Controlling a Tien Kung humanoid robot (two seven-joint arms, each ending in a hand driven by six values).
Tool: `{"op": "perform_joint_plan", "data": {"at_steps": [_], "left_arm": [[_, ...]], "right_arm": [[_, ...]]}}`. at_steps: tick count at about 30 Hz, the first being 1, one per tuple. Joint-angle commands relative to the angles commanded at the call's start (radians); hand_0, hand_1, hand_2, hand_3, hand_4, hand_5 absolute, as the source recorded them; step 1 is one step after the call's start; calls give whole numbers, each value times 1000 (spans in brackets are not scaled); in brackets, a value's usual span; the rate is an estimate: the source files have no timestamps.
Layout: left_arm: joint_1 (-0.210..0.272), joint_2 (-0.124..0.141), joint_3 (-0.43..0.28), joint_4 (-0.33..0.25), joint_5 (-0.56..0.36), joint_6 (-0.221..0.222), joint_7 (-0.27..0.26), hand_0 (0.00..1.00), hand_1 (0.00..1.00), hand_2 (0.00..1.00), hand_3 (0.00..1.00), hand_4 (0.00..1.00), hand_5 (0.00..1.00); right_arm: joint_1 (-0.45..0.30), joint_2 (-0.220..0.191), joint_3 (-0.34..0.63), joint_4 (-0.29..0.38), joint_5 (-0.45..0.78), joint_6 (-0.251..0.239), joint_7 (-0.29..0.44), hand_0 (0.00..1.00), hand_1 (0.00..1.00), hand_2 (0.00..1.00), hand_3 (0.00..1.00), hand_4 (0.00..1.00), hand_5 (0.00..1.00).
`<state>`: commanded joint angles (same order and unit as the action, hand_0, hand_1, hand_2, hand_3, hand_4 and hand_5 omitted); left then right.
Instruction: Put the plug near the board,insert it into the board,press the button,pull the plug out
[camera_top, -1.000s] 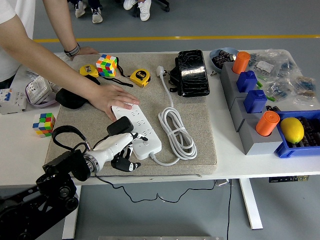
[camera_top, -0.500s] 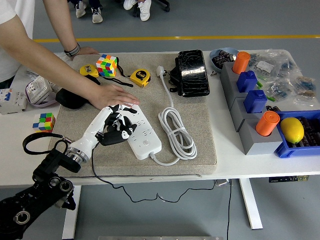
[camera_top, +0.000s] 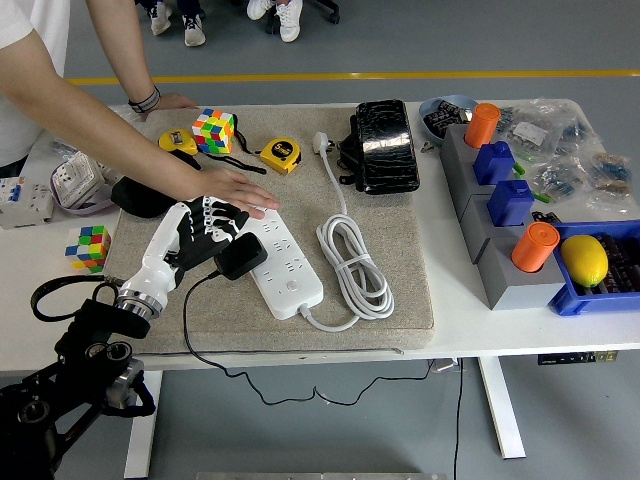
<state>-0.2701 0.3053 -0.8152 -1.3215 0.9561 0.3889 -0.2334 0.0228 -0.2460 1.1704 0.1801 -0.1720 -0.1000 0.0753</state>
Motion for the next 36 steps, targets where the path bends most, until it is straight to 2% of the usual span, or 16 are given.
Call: {"op": "perform_joint_plan", "data": {"at_steps": [15, 20, 21, 22, 24, 27, 28, 33, 34, 35, 36], "left_arm": [[-7, 6, 5, -9, 9, 1, 3, 408, 485, 520, 484, 822, 321], [-5, 10, -1, -24, 30, -13, 12, 389, 482, 520, 484, 821, 322], [-3, 11, -9, -36, 60, -30, 30, 389, 482, 520, 484, 821, 322], [0, 14, -17, -49, 97, -49, 53, 258, 336, 466, 575, 824, 314], [3, 17, -31, -75, 167, -85, 99, 258, 336, 466, 575, 824, 314], [6, 31, -65, -156, 297, -197, 217, 258, 336, 466, 575, 824, 314], [5, 35, -70, -181, 336, -233, 254, 73, 97, 165, 686, 671, 2], [-2, 39, -73, -278, 550, -446, 467, 73, 97, 165, 686, 671, 2], [-5, 39, -68, -284, 587, -481, 496, 73, 97, 165, 686, 671, 2], [-7, 38, -63, -287, 627, -511, 519, 54, 88, 142, 781, 734, 2], [-8, 37, -56, -288, 653, -526, 531, 54, 88, 142, 781, 734, 2]], "right_arm": [[5, -1, -8, 0, 3, -1, 0, 494, 585, 541, 507, 836, 368], [8, -3, -11, 0, 3, 0, 0, 493, 584, 541, 507, 835, 368], [7, -3, -13, 0, 4, 0, 0, 493, 584, 541, 507, 835, 368], [7, -3, -15, 0, 4, 0, 0, 493, 583, 541, 507, 836, 368], [6, -4, -17, 0, 6, 0, 0, 493, 583, 541, 507, 836, 368], [2, -5, -19, 0, 6, 0, 0, 493, 583, 541, 507, 836, 368], [1, -5, -20, 0, 7, 0, 0, 493, 583, 541, 507, 836, 368], [-1, -6, -17, 1, 4, 1, 0, 493, 584, 541, 507, 836, 369], [-1, -5, -17, 1, 4, 2, 0, 493, 584, 541, 507, 836, 369], [-1, -5, -18, 1, 5, 2, 0, 493, 586, 541, 506, 836, 369], [-1, -5, -19, 1, 6, 2, 0, 493, 586, 541, 506, 836, 369]]}}
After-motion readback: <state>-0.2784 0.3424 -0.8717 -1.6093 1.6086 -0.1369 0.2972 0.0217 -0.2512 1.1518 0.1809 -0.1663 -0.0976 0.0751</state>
